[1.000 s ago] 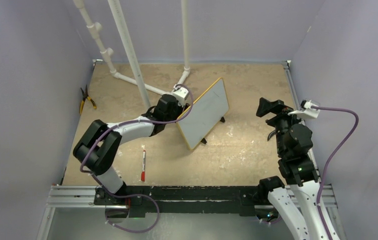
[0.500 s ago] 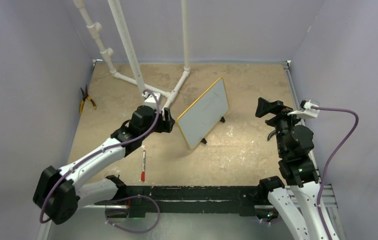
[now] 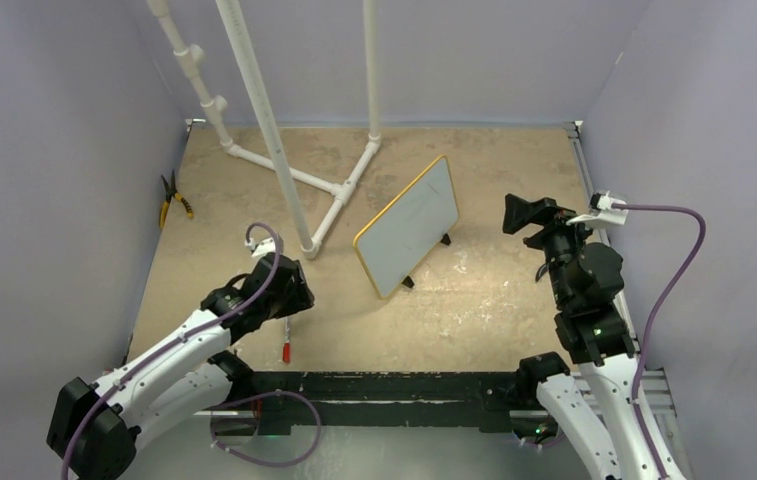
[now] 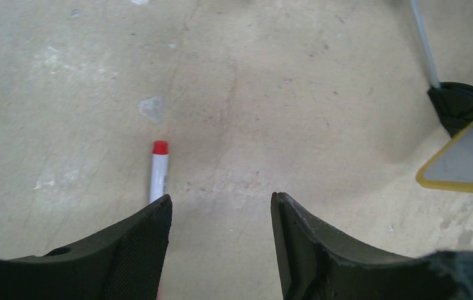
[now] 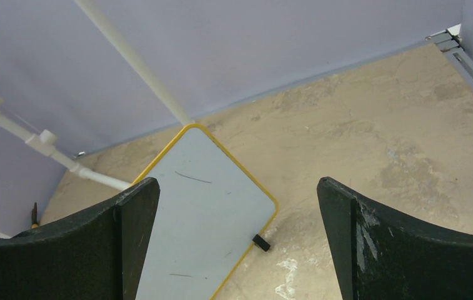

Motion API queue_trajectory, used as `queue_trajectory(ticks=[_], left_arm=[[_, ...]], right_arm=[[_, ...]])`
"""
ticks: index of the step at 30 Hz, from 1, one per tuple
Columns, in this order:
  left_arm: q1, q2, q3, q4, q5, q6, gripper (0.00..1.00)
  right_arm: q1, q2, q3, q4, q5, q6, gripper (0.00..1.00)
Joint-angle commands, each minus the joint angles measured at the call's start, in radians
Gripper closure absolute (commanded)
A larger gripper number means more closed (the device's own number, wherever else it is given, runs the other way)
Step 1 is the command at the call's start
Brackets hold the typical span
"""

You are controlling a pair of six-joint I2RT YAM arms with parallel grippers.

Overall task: Write a sentence on the whiteboard
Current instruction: Pick up the whiteboard marker from the center of the board.

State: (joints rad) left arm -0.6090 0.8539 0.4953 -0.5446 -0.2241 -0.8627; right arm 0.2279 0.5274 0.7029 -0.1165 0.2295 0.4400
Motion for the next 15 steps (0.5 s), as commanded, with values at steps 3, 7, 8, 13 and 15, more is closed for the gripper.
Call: queue_trajectory(ticks=[3, 7, 8, 13, 15], left_arm=[[-0.012, 0.047, 0.042, -0.128, -0.146, -0.119, 0.43], [-0.012, 0.123, 0.047, -0.157, -0.138, -0.155, 0.45], [-0.012, 0.129, 0.050, -0.172, -0.148, -0.169, 0.46], [-0.012, 0.133, 0.037, -0.179, -0.165, -0.198, 0.52], [-0.012, 0.150, 0.037, -0.181, -0.161, -0.202, 0.59]], right_arm=[[-0.002, -0.017, 0.020, 0.050, -0.052, -0.018, 0.02], [-0.002, -0.022, 0.021, 0.052, -0.050, -0.018, 0.01], [-0.002, -0.023, 0.023, 0.052, -0.052, -0.018, 0.01], [-0.002, -0.024, 0.012, 0.069, -0.055, -0.018, 0.01], [-0.003, -0.023, 0.007, 0.077, -0.053, -0.014, 0.01]])
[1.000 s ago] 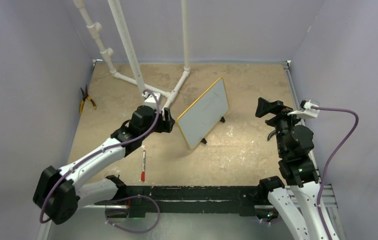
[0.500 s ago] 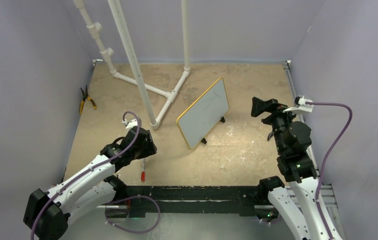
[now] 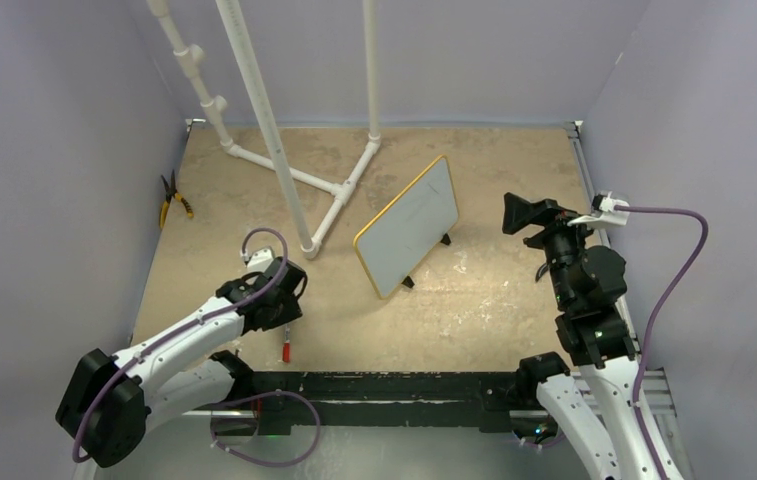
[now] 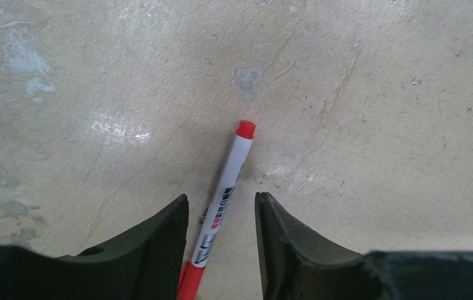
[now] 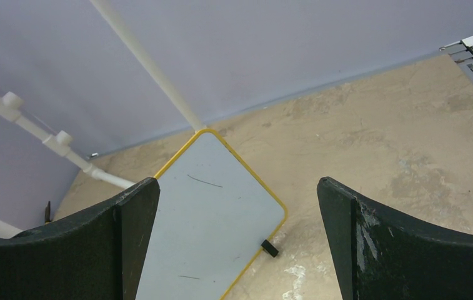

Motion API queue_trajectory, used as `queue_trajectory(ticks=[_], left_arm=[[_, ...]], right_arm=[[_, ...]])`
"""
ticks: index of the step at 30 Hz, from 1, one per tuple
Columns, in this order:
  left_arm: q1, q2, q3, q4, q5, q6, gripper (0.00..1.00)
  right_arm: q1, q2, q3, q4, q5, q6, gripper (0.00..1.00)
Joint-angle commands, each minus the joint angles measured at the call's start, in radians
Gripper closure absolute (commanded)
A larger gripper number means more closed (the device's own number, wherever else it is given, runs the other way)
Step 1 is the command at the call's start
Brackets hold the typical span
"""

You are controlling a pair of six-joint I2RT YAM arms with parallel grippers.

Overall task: Write a sentence on the whiteboard
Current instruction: Pick up the whiteboard marker from the center of the board.

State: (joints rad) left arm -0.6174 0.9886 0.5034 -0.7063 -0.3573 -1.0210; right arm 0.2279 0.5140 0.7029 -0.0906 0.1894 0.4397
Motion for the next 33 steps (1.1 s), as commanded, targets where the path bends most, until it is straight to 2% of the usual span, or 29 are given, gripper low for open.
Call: queue_trajectory(ticks=[1, 9, 12, 19, 23, 28, 33], left_arm=[[-0.004, 0.022, 0.029, -0.021, -0.027, -0.044, 0.62], [-0.003, 0.064, 0.007, 0.008, -0.026, -0.030, 0.68], [-0.003, 0.090, 0.003, 0.029, -0.017, -0.008, 0.75], [-0.003, 0.146, -0.004, 0.072, 0.033, 0.038, 1.00], [-0.004, 0.121, -0.009, 0.094, 0.041, 0.054, 1.00], [-0.004, -0.003, 0.026, 0.083, 0.055, 0.103, 1.00], [-0.003, -0.102, 0.123, 0.060, 0.125, 0.168, 1.00]], right_arm=[[-0.002, -0.008, 0.004, 0.054, -0.011, -0.011, 0.01], [-0.002, -0.011, -0.002, 0.064, -0.019, -0.002, 0.01], [-0.002, -0.015, -0.003, 0.063, -0.020, -0.004, 0.01], [-0.003, -0.004, 0.009, 0.054, -0.015, -0.007, 0.01], [-0.002, 0.005, 0.007, 0.060, -0.050, -0.007, 0.01], [-0.002, 0.011, 0.013, 0.054, -0.109, 0.008, 0.01], [-0.002, 0.009, -0.013, 0.085, -0.259, 0.081, 0.01]])
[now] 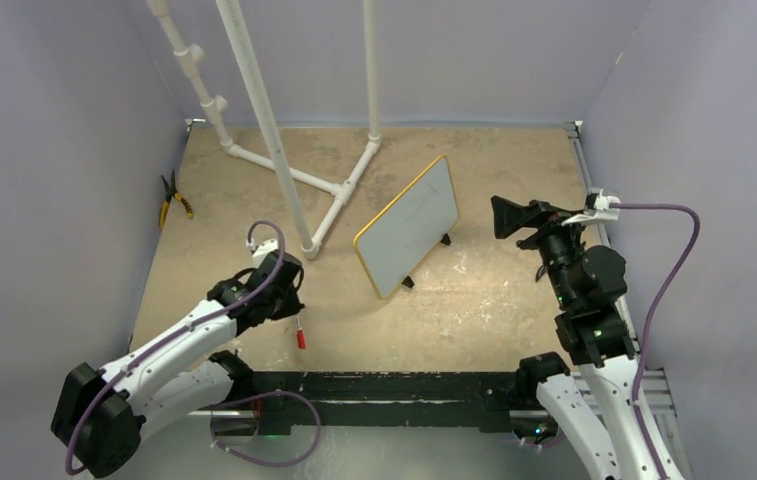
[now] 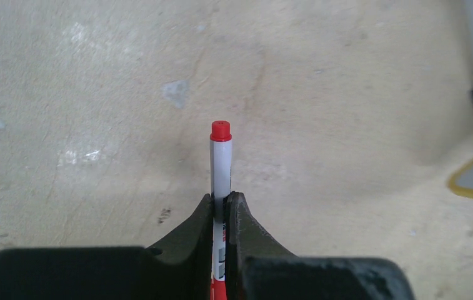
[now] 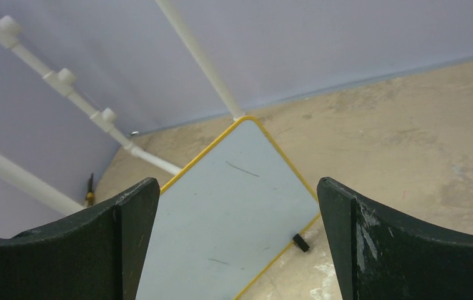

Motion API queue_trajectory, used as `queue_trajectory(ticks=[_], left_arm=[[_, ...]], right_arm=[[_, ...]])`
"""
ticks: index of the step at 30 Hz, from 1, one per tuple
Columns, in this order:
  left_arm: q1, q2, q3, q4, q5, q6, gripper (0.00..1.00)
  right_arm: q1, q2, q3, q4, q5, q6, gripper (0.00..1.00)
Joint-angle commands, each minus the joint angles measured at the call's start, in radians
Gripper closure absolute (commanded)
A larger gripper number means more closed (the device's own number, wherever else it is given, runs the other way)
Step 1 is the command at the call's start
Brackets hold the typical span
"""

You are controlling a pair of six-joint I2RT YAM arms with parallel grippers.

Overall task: Write a sentence on the whiteboard
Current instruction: Pick up the whiteboard marker from the center of the board, then pass from the left arm to the right

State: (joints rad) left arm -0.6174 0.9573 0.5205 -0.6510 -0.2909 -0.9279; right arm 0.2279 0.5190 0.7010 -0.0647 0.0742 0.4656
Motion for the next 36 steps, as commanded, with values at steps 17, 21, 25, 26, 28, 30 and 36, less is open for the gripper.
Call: queue_trajectory(ticks=[17, 21, 25, 26, 28, 30, 36], left_arm=[[-0.004, -0.386, 0.213, 0.190, 0.615, 0.477, 1.00], [-0.005, -0.369, 0.209, 0.271, 0.704, 0.448, 1.00], [-0.005, -0.359, 0.199, 0.379, 0.783, 0.407, 1.00], [-0.005, -0.355, 0.198, 0.400, 0.796, 0.400, 1.00], [-0.005, -0.349, 0.190, 0.456, 0.823, 0.375, 1.00], [-0.005, -0.340, 0.177, 0.530, 0.856, 0.350, 1.00], [-0.005, -0.324, 0.162, 0.602, 0.871, 0.329, 1.00]], right_arm=[[0.149, 0.321, 0.036, 0.230, -0.708, 0.122, 0.14], [0.283, 0.367, 0.051, 0.326, -0.676, 0.188, 0.18], [0.363, 0.410, 0.052, 0.420, -0.654, 0.242, 0.22], [0.381, 0.421, 0.053, 0.435, -0.643, 0.252, 0.21], [0.423, 0.444, 0.058, 0.461, -0.614, 0.263, 0.20], [0.466, 0.468, 0.058, 0.502, -0.596, 0.281, 0.21], [0.565, 0.499, 0.032, 0.652, -0.482, 0.343, 0.22]])
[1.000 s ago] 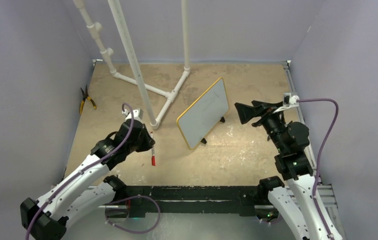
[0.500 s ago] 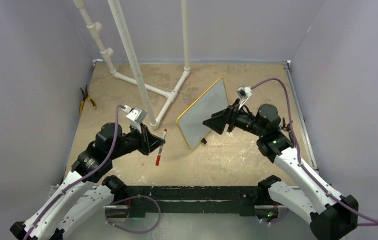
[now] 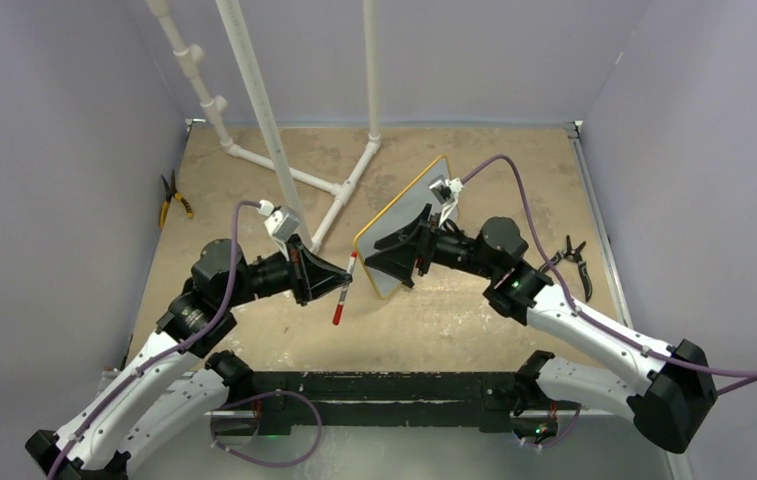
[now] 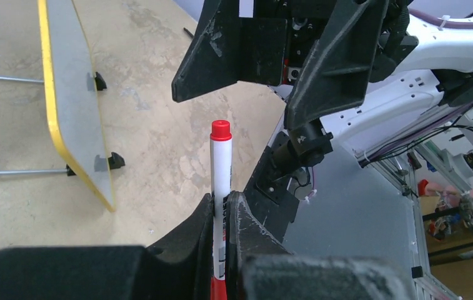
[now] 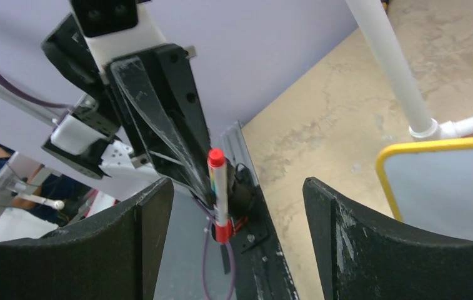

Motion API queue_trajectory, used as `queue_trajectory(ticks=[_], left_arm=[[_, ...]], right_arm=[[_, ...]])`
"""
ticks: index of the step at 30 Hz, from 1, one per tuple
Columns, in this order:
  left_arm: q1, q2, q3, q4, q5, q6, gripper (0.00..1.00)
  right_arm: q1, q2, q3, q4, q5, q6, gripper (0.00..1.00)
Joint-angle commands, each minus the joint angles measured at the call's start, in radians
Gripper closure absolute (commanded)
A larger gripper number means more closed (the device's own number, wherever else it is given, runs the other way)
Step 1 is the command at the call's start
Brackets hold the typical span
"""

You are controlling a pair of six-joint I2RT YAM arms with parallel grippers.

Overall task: Write a sentence on the whiteboard
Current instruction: Pass from the left arm to the right

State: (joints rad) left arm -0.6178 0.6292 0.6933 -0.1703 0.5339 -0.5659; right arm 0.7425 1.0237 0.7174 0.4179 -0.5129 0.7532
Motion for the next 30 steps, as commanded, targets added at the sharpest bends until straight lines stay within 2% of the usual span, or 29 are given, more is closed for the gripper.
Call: queue_trajectory(ticks=[1, 6, 17, 24, 28, 29, 30], left_arm=[[-0.005, 0.000, -0.015, 0.131, 0.043, -0.038, 1.00], [-0.005, -0.003, -0.037, 0.191, 0.039, -0.060, 1.00], [-0.004, 0.000, -0.043, 0.222, 0.044, -0.061, 1.00], [-0.004, -0.004, -0.042, 0.219, 0.060, -0.066, 1.00], [-0.004, -0.005, -0.039, 0.204, 0.069, -0.060, 1.00], [-0.004, -0.006, -0.037, 0.198, 0.069, -0.056, 1.00], [-0.004, -0.005, -0.035, 0.186, 0.069, -0.050, 0.95]], right_arm=[[0.068, -0.011, -0.001, 0.204, 0.142, 0.064, 0.22], [0.143, 0.003, -0.066, 0.334, 0.269, 0.104, 0.25], [0.205, 0.106, -0.040, 0.401, 0.234, 0.108, 0.50], [0.205, 0.105, -0.036, 0.390, 0.250, 0.100, 0.74], [0.205, 0.103, -0.036, 0.391, 0.253, 0.097, 0.98], [0.205, 0.101, -0.036, 0.388, 0.256, 0.096, 1.00], [0.205, 0.094, -0.036, 0.385, 0.261, 0.094, 1.00]])
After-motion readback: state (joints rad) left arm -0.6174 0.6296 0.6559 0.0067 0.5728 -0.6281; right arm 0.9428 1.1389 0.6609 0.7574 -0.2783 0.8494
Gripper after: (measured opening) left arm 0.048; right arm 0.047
